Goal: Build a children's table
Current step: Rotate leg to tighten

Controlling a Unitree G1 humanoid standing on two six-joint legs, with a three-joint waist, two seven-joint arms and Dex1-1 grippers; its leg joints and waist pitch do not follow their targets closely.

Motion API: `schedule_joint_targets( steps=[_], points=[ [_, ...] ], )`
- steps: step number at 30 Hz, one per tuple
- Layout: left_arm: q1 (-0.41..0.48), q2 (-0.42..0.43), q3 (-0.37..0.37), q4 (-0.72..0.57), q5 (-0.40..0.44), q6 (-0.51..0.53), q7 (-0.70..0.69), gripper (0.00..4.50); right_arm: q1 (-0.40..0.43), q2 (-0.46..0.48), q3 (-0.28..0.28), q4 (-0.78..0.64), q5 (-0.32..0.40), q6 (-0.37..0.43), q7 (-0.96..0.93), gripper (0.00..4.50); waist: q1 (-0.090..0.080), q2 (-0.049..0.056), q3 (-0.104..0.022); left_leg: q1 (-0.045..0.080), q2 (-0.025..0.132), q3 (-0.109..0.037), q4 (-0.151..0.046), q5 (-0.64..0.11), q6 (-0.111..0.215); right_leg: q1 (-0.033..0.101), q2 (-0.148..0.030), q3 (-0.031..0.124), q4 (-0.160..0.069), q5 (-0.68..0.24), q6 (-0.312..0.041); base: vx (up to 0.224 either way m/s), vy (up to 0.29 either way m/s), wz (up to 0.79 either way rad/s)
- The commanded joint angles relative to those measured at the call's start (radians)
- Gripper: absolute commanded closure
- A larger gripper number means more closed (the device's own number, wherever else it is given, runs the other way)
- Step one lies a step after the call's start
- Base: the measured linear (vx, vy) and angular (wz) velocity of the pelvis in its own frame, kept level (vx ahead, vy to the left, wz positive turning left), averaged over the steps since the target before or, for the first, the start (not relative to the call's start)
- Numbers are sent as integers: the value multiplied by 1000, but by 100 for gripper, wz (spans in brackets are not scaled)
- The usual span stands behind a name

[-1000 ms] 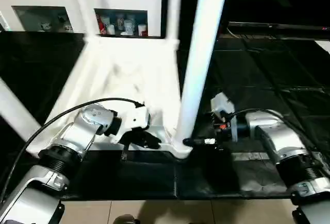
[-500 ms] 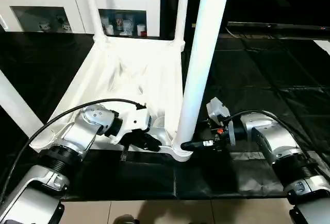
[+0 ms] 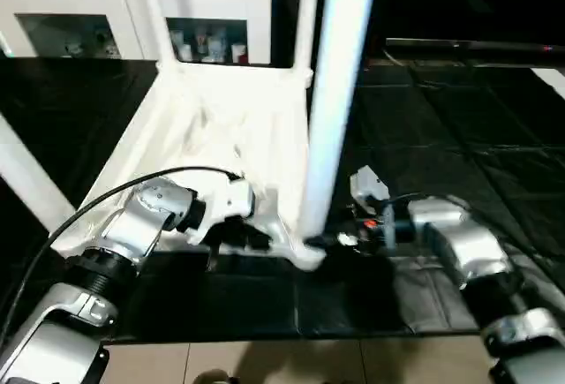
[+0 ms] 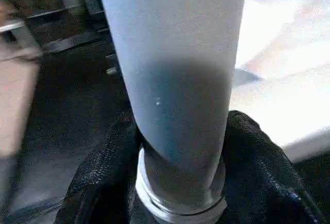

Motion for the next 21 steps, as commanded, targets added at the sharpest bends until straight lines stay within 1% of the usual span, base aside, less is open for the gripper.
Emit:
schedule_joint_targets(
  steps=[1, 2, 3, 4, 5, 6, 7, 8, 9, 10, 11, 12, 13, 14, 15, 16, 17, 18, 19, 20, 21],
  points=[
    [-9, -37, 34, -49, -20, 49, 71, 450, 7, 28, 8, 3, -39, 18, -102, 251, -4, -4, -62, 13, 32, -17, -68, -275, -2, 45, -83, 47, -108, -565, -82, 0, 0, 0],
    [-4, -66, 69, -77, -26, 117, 154, 450, 8, 76, -7, 23, -64, 20, -224, 252, -13, -3, -62, 5, 34, -20, -71, -268, -3, 50, -83, 45, -107, -568, -70, 0, 0, 0],
    [-3, -80, 83, -87, -28, 144, 190, 450, 8, 96, -13, 31, -74, 22, -274, 252, -21, -2, -62, 5, 35, -22, -72, -270, -13, 47, -82, 44, -105, -558, -74, 0, 0, 0],
    [-4, -100, 100, -93, -26, 170, 240, 450, 8, 122, -19, 35, -79, 33, -325, 253, -32, -2, -66, 5, 32, -24, -70, -275, -14, 46, -81, 43, -105, -548, -76, 0, 0, 0],
    [-6, -122, 115, -99, -24, 195, 289, 450, 8, 147, -21, 38, -85, 42, -368, 254, -36, -3, -65, 3, 31, -24, -70, -273, -9, 48, -81, 42, -107, -541, -77, 0, 0, 0],
    [-6, -122, 115, -99, -24, 195, 289, 450, 8, 147, -21, 38, -85, 42, -368, 254, -41, -4, -66, 1, 32, -23, -70, -266, -7, 49, -79, 44, -104, -524, -81, 0, 0, 0],
    [-6, -129, 120, -101, -24, 204, 306, 450, 7, 155, -21, 39, -87, 45, -382, 254, -44, -3, -67, 2, 30, -22, -69, -261, 3, 48, -78, 44, -105, -507, -86, 0, 0, 0],
    [-9, -181, 147, -110, -23, 244, 405, 450, 1, 203, -31, 51, -98, 66, -477, 254, -49, -1, -68, 2, 32, -19, -67, -245, 11, 45, -76, 49, -100, -452, -112, 0, 0, 0],
    [-11, -205, 156, -108, -22, 244, 446, 450, -4, 219, -35, 62, -106, 65, -518, 254, -48, -3, -70, 3, 31, -20, -66, -238, 15, 47, -77, 49, -99, -439, -116, 0, 0, 0],
    [-12, -238, 168, -108, -19, 250, 503, 450, -11, 243, -42, 75, -118, 64, -576, 255, -48, -1, -71, 2, 32, -16, -65, -219, 18, 46, -75, 52, -94, -396, -131, 0, 0, 0],
    [-12, -263, 172, -106, -19, 245, 534, 450, -19, 255, -42, 89, -127, 68, -603, 255, -48, 1, -73, 4, 33, -16, -65, -211, 19, 45, -75, 53, -91, -371, -141, 0, 0, 0],
    [-10, -281, 172, -111, -16, 251, 555, 450, -25, 266, -40, 100, -135, 73, -626, 256, -50, -2, -74, 0, 32, -16, -64, -197, 22, 49, -74, 53, -87, -342, -149, 0, 0, 0],
    [-7, -285, 167, -114, -13, 256, 557, 450, -28, 270, -39, 105, -139, 72, -634, 256, -47, 0, -76, -1, 33, -15, -64, -173, 29, 52, -73, 54, -82, -290, -164, 0, 0, 0],
    [-5, -292, 155, -118, -2, 266, 564, 450, -34, 280, -44, 116, -147, 67, -661, 256, -46, -2, -77, -4, 32, -14, -63, -154, 39, 55, -73, 55, -77, -244, -173, 0, 0, 0],
    [-5, -293, 153, -119, 0, 269, 566, 450, -36, 282, -45, 118, -148, 66, -666, 256, -46, 0, -79, -5, 32, -13, -62, -137, 49, 57, -73, 56, -73, -213, -180, 0, 0, 0],
    [-5, -295, 149, -121, 3, 274, 568, 450, -38, 286, -47, 121, -149, 65, -673, 256, -46, 3, -78, -5, 33, -14, -62, -131, 51, 58, -74, 56, -71, -203, -184, 0, 0, 0],
    [-7, -298, 148, -124, 5, 284, 576, 450, -40, 287, -48, 120, -153, 64, -681, 256, -46, 2, -78, -6, 32, -13, -62, -125, 56, 59, -73, 56, -71, -188, -189, 0, 0, 0],
    [-11, -295, 146, -122, 9, 287, 577, 450, -41, 285, -54, 115, -150, 64, -683, 256, -45, 2, -78, -3, 34, -13, -62, -127, 58, 59, -74, 57, -70, -183, -194, 0, 0, 0],
    [-11, -292, 143, -121, 13, 286, 577, 450, -39, 284, -59, 111, -145, 63, -681, 256, -45, 5, -76, -3, 34, -12, -63, -134, 58, 59, -74, 57, -71, -189, -195, 0, 0, 0],
    [-11, -279, 136, -118, 21, 281, 573, 450, -33, 279, -78, 96, -128, 68, -677, 256, -46, 5, -74, -1, 35, -13, -64, -152, 55, 58, -74, 57, -75, -212, -191, 0, 0, 0],
    [-11, -279, 136, -118, 21, 282, 573, 450, -33, 279, -79, 95, -127, 69, -677, 221, -46, 5, -74, 0, 34, -12, -64, -161, 52, 58, -74, 56, -77, -226, -188, 0, 0, 0]
  ],
)
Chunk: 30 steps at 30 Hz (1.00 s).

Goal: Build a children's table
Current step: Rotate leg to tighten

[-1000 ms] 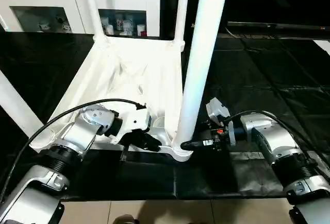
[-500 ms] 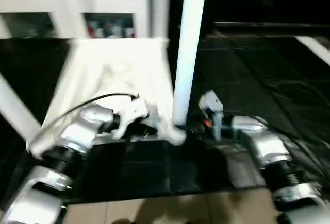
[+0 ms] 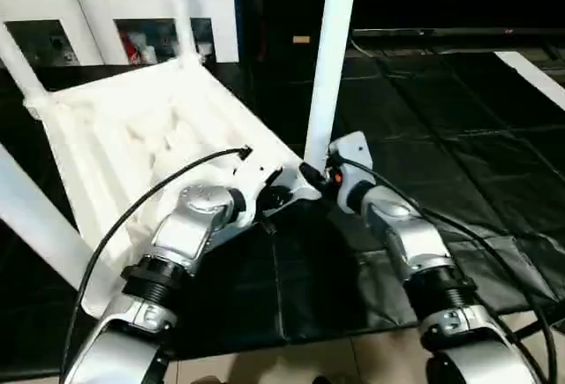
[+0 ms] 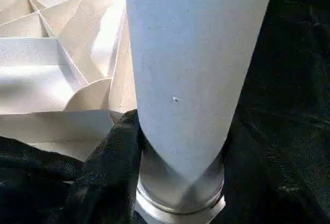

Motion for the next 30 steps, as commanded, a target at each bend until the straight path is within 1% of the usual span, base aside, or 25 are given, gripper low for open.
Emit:
schedule_joint_targets(
  steps=[1, 2, 4, 5, 6, 7, 8, 9, 10, 11, 12, 13, 14, 15, 18, 19, 20, 21, 22, 23, 25, 26, 28, 29, 30],
  points=[
    [-28, -4, 7, -45, 1, -12, 31, 450, 28, 28, 37, 28, 7, 42, 28, 200, 7, 5, -73, 3, 35, -12, -61, -163, 49, 62, -74, 57, -73, -237, -183, 0, 0, 0],
    [-25, 1, 5, -47, 1, -12, 26, 450, 30, 22, 32, 24, 10, 40, 32, 187, 7, 5, -73, 4, 35, -12, -62, -175, 42, 61, -75, 58, -76, -258, -176, 0, 0, 0],
    [-20, 13, -2, -48, 2, -18, 14, 450, 37, 5, 27, 15, 18, 30, 52, 184, 8, 5, -72, 5, 35, -12, -63, -179, 39, 61, -74, 58, -77, -264, -171, 0, 0, 0],
    [-15, 27, -8, -48, 2, -26, -3, 450, 45, -16, 25, 3, 24, 17, 78, 168, 9, 4, -73, 3, 35, -13, -63, -177, 37, 62, -75, 58, -76, -262, -168, 0, 0, 0],
    [-15, 27, -8, -48, 2, -26, -3, 450, 45, -16, 25, 3, 24, 17, 78, 168, 9, 4, -73, 3, 35, -13, -63, -177, 37, 62, -75, 58, -76, -262, -168, 0, 0, 0],
    [-12, 37, -12, -46, 2, -33, -17, 450, 53, -36, 21, -7, 32, 8, 107, 153, 9, 4, -74, 1, 35, -13, -63, -170, 41, 64, -75, 58, -74, -248, -169, 0, 0, 0],
    [-9, 47, -16, -44, 2, -44, -32, 450, 62, -56, 16, -18, 45, 1, 142, 153, 10, 2, -75, 0, 35, -13, -61, -166, 48, 67, -74, 58, -74, -235, -169, 0, 0, 0],
    [-8, 57, -19, -39, 2, -60, -48, 450, 71, -77, 10, -30, 60, -11, 184, 148, 9, 3, -75, -1, 36, -13, -61, -158, 54, 65, -75, 58, -71, -219, -176, 0, 0, 0],
    [-8, 67, -22, -32, 0, -73, -67, 450, 83, -104, 8, -46, 74, -17, 236, 136, 10, 2, -76, -1, 35, -13, -60, -159, 59, 67, -75, 58, -72, -215, -176, 0, 0, 0],
    [-9, 88, -31, -17, -4, -105, -112, 450, 107, -159, 19, -82, 91, -42, 339, 114, 14, 2, -77, -3, 36, -12, -57, -151, 74, 69, -74, 58, -70, -200, -175, 0, 0, 0],
    [-10, 97, -35, -10, -5, -112, -128, 450, 116, -182, 23, -97, 97, -48, 380, 114, 14, 2, -77, -3, 36, -12, -57, -151, 74, 69, -74, 58, -70, -200, -175, 0, 0, 0],
    [-12, 106, -39, -2, -6, -117, -145, 450, 125, -206, 27, -112, 103, -54, 423, 109, 16, 3, -77, -3, 37, -12, -57, -142, 82, 68, -73, 57, -69, -189, -179, 0, 0, 0],
    [-14, 123, -51, 12, -7, -154, -184, 450, 133, -236, 27, -126, 116, -57, 477, 109, 16, 2, -76, -4, 36, -12, -56, -144, 87, 68, -73, 56, -71, -195, -183, 0, 0, 0],
    [-17, 137, -59, 23, -10, -175, -218, 450, 135, -259, 22, -133, 128, -52, 515, 91, 16, 1, -75, -5, 36, -12, -56, -152, 89, 68, -75, 56, -73, -214, -180, 0, 0, 0],
    [-20, 173, -80, 43, -25, -255, -320, 450, 135, -313, 20, -152, 165, -38, 610, 68, 19, 1, -72, -1, 36, -12, -57, -170, 87, 64, -75, 55, -81, -270, -171, 0, 0, 0],
    [-17, 188, -86, 41, -44, -283, -384, 450, 130, -334, 22, -159, 179, -29, 654, 68, 24, 1, -74, 1, 37, -12, -57, -171, 84, 63, -75, 55, -81, -282, -167, 0, 0, 0],
    [-16, 202, -94, 40, -54, -294, -432, 450, 123, -350, 26, -161, 187, -25, 690, 41, 30, 2, -74, 3, 40, -11, -58, -169, 83, 61, -75, 55, -78, -275, -173, 0, 0, 0],
    [-17, 216, -107, 43, -49, -313, -461, 450, 118, -359, 32, -161, 191, -22, 713, 41, 33, 3, -74, 4, 42, -11, -58, -166, 80, 61, -76, 56, -76, -267, -177, 0, 0, 0],
    [-19, 227, -118, 47, -45, -329, -487, 450, 113, -368, 40, -161, 193, -24, 736, 36, 39, 6, -75, 7, 44, -11, -58, -166, 78, 57, -74, 55, -73, -251, -186, 0, 0, 0],
    [-21, 236, -127, 49, -44, -337, -510, 450, 108, -375, 47, -162, 196, -23, 758, 33, 42, 5, -76, 8, 45, -9, -57, -165, 77, 56, -74, 56, -72, -241, -191, 0, 0, 0],
    [-23, 248, -138, 43, -53, -351, -562, 450, 95, -384, 62, -162, 195, -24, 794, 12, 54, 5, -76, 10, 47, -8, -58, -165, 73, 55, -75, 55, -69, -232, -198, 0, 0, 0],
    [-22, 250, -142, 39, -55, -351, -574, 450, 91, -384, 66, -160, 192, -27, 798, 12, 61, 6, -76, 11, 49, -8, -59, -161, 68, 54, -76, 56, -66, -222, -203, 0, 0, 0],
    [-18, 263, -160, 20, -63, -363, -629, 450, 78, -385, 85, -153, 182, -36, 823, 12, 68, 6, -77, 11, 49, -9, -60, -162, 59, 55, -78, 56, -64, -218, -204, 0, 0, 0],
    [-16, 267, -167, 9, -65, -364, -646, 450, 75, -386, 98, -152, 177, -42, 840, 12, 71, 3, -77, 10, 50, -9, -60, -159, 56, 56, -79, 57, -62, -213, -203, 0, 0, 0],
    [-16, 267, -167, 9, -65, -364, -646, 450, 75, -386, 98, -152, 177, -42, 840, 12, 74, 5, -77, 12, 51, -9, -60, -160, 54, 55, -80, 57, -61, -212, -206, 0, 0, 0]
  ],
)
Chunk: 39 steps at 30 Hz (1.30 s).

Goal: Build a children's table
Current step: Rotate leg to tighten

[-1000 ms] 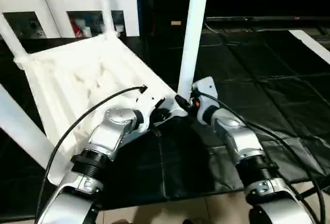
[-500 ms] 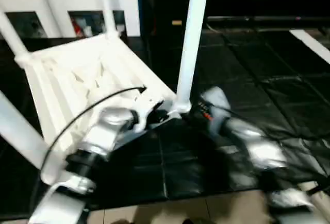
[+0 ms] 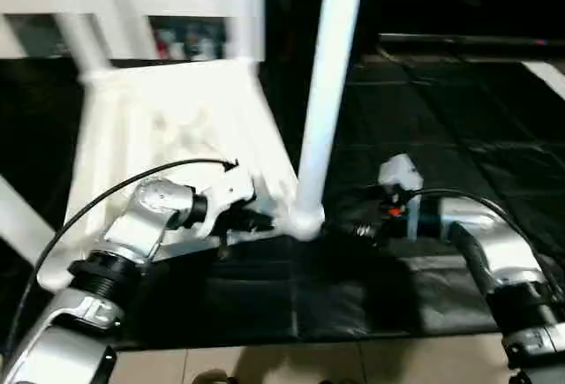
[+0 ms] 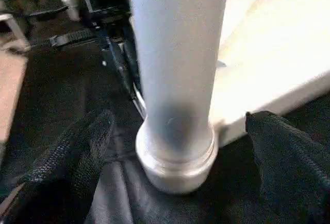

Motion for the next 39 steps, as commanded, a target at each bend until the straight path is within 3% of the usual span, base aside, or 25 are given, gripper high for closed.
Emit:
schedule_joint_targets(
  steps=[1, 9, 10, 16, 31, 39],
  points=[
    [-13, -9, -45, -46, -18, -35, -70, 450, -11, -18, 22, -13, -7, -7, 39, 12, -7, 5, -76, 18, 50, -8, -66, -164, 49, 54, -78, 59, -61, -218, -202, 0, 0, 0],
    [-8, 11, -77, -74, -22, -61, -167, 450, -53, -10, 82, 59, -33, -35, 124, 26, -2, 3, -74, 16, 49, -9, -68, -181, 34, 56, -80, 59, -66, -276, -182, 0, 0, 0],
    [-7, 13, -77, -76, -21, -62, -169, 450, -58, -7, 85, 64, -32, -35, 131, 55, -2, 3, -75, 16, 48, -9, -67, -182, 34, 55, -79, 60, -66, -277, -182, 0, 0, 0],
    [-5, 20, -80, -80, -22, -65, -174, 450, -65, -5, 99, 74, -20, -17, 168, 99, -6, 1, -75, 12, 48, -10, -67, -173, 39, 57, -79, 59, -65, -280, -174, 0, 0, 0],
    [-11, 20, -84, -68, -18, -71, -172, 450, -70, 10, 102, 95, -20, -14, 196, 228, -9, 1, -76, 12, 47, -10, -65, -171, 40, 57, -77, 58, -65, -277, -180, 0, 0, 0],
    [-4, 21, -77, -67, -15, -58, -152, 450, -55, 28, 93, 80, -14, 2, 178, 249, -11, 2, -75, 13, 46, -10, -66, -177, 37, 57, -77, 58, -67, -297, -172, 0, 0, 0]
  ],
)
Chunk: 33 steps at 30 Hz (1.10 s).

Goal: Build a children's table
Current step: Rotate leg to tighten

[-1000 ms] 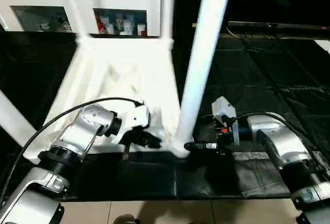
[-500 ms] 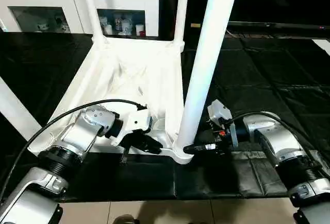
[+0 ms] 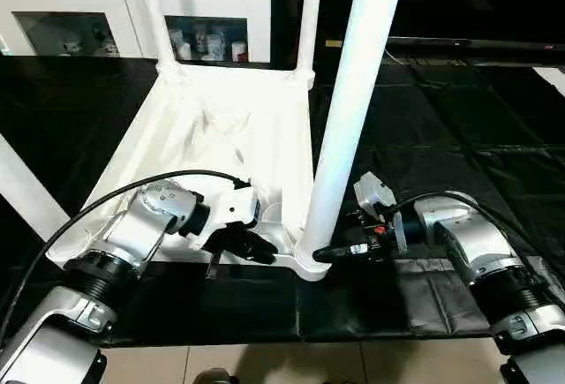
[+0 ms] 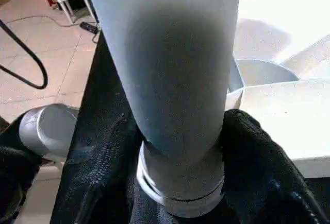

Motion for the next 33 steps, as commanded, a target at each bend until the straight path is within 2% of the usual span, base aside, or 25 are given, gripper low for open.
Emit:
schedule_joint_targets(
  steps=[1, 4, 5, 6, 7, 8, 9, 11, 12, 13, 14, 15, 19, 23, 26, 30, 32, 33],
  points=[
    [-4, -14, -13, -29, -4, -8, -12, 450, -1, 17, -9, -12, 16, 24, -25, 250, -5, 2, -75, 12, 46, -10, -68, -178, 36, 57, -77, 58, -72, -300, -172, 0, 0, 0],
    [-8, -33, 15, -15, -3, 36, 58, 450, 11, 43, -21, -19, -8, 26, -123, 251, -8, 4, -72, 13, 45, -11, -70, -189, 24, 54, -76, 57, -74, -324, -163, 0, 0, 0],
    [-13, -50, 40, -3, -2, 73, 120, 450, 17, 67, -30, -21, -29, 29, -207, 251, -11, 3, -71, 15, 44, -12, -71, -202, 17, 53, -76, 57, -77, -343, -160, 0, 0, 0],
    [-12, -57, 53, -6, -2, 97, 153, 450, 21, 84, -34, -23, -46, 31, -264, 251, -13, 10, -69, 18, 43, -13, -71, -223, 7, 50, -77, 56, -82, -372, -155, 0, 0, 0],
    [-12, -58, 54, -6, -1, 100, 157, 450, 22, 86, -34, -24, -48, 31, -270, 251, -18, 7, -68, 17, 42, -13, -72, -230, 1, 52, -76, 56, -82, -384, -150, 0, 0, 0],
    [-4, -75, 78, -24, 2, 159, 231, 450, 30, 124, -46, -27, -71, 34, -372, 252, -22, 6, -67, 17, 39, -16, -73, -244, -4, 55, -78, 54, -87, -418, -136, 0, 0, 0],
    [3, -87, 91, -40, 4, 194, 274, 450, 33, 146, -52, -24, -87, 38, -432, 252, -30, 4, -64, 19, 40, -17, -75, -261, -13, 49, -77, 54, -89, -446, -128, 0, 0, 0],
    [14, -112, 110, -63, 14, 238, 350, 450, 35, 182, -56, -15, -116, 47, -526, 255, -44, 1, -66, 11, 37, -23, -77, -264, -20, 59, -81, 49, -91, -483, -107, 0, 0, 0],
    [15, -118, 114, -65, 15, 244, 363, 450, 35, 188, -56, -13, -118, 48, -538, 256, -54, 1, -66, 11, 35, -23, -75, -262, -16, 57, -79, 50, -95, -484, -101, 0, 0, 0],
    [18, -136, 124, -72, 18, 265, 402, 450, 34, 208, -58, -6, -126, 50, -577, 256, -59, 0, -66, 11, 36, -22, -74, -259, -16, 56, -78, 51, -93, -476, -103, 0, 0, 0],
    [21, -162, 137, -80, 21, 289, 454, 450, 29, 233, -63, 6, -133, 59, -628, 256, -68, 1, -67, 13, 32, -19, -70, -252, -1, 53, -77, 52, -96, -465, -111, 0, 0, 0],
    [23, -192, 151, -86, 23, 312, 508, 450, 21, 259, -68, 25, -139, 68, -681, 257, -70, 7, -68, 12, 32, -19, -70, -248, 1, 53, -76, 52, -94, -456, -116, 0, 0, 0],
    [15, -294, 186, -89, 28, 373, 668, 450, -31, 356, -90, 114, -171, 70, -879, 257, -82, 5, -69, 10, 30, -17, -68, -230, 7, 53, -72, 52, -91, -415, -133, 0, 0, 0],
    [-20, -341, 212, -63, 28, 384, 761, 450, -62, 396, -90, 149, -200, 66, -956, 257, -81, 6, -73, 10, 32, -16, -68, -206, 21, 54, -69, 55, -86, -339, -150, 0, 0, 0],
    [-23, -338, 204, -67, 38, 385, 761, 450, -62, 395, -86, 147, -205, 66, -958, 257, -77, 10, -73, 9, 34, -15, -69, -198, 30, 56, -69, 57, -80, -282, -166, 0, 0, 0],
    [-10, -325, 189, -84, 55, 396, 743, 450, -54, 389, -112, 137, -190, 61, -964, 257, -77, 10, -71, 11, 34, -15, -71, -220, 27, 58, -70, 57, -82, -292, -168, 0, 0, 0],
    [2, -313, 180, -94, 58, 397, 730, 450, -45, 381, -141, 119, -161, 58, -952, 201, -76, 10, -70, 12, 34, -15, -71, -232, 24, 57, -72, 58, -85, -315, -162, 0, 0, 0],
    [3, -312, 180, -94, 57, 396, 730, 450, -44, 380, -143, 117, -159, 59, -951, 201, -75, 10, -70, 12, 34, -15, -72, -234, 24, 56, -71, 58, -86, -321, -159, 0, 0, 0]
  ],
)
